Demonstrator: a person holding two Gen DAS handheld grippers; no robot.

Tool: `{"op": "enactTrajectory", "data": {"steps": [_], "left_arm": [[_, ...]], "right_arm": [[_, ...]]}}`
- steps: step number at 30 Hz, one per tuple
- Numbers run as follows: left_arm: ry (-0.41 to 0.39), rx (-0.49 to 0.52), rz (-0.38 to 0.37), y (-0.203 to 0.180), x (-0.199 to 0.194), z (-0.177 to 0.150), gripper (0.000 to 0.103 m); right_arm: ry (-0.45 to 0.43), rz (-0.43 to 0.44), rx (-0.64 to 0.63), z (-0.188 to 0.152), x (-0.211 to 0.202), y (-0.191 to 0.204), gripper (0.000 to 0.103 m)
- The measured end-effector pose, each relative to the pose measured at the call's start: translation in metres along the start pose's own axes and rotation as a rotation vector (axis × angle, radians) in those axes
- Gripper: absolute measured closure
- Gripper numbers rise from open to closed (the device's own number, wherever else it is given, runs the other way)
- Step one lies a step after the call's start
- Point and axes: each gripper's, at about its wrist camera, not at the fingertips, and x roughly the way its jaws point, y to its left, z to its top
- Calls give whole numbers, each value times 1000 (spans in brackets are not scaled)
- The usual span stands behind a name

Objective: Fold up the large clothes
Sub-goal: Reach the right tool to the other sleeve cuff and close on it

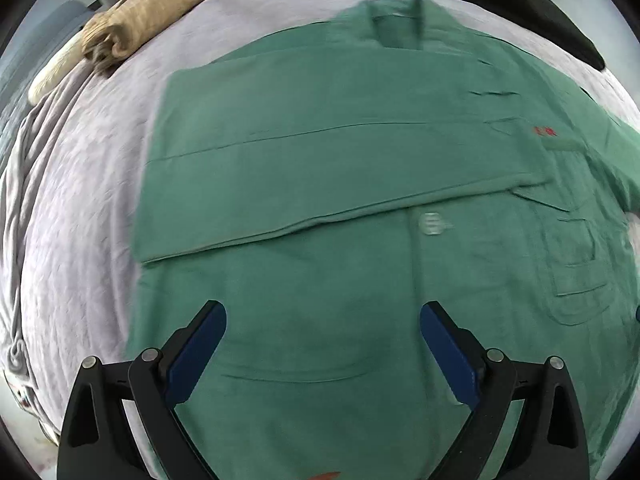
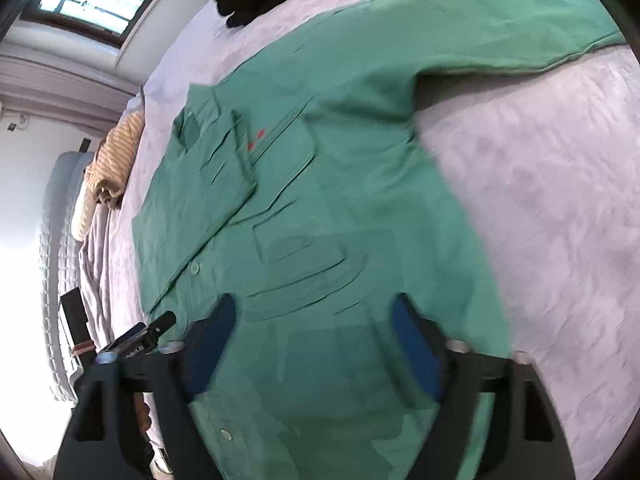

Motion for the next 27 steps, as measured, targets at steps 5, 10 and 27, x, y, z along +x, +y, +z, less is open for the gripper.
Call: {"op": "enactTrajectory", "data": {"steps": [5, 10, 27], "left_arm": [[5, 41, -60, -38, 0, 9, 5], [-4, 48, -92, -72, -4, 19, 5], [-8, 114, -141, -154, -3, 48, 5]], "right_arm": [[-19, 17, 29, 14, -10, -22, 17], [-46, 44, 63, 30, -21, -46, 1], [-252, 117, 344, 110, -82, -173, 0]]}}
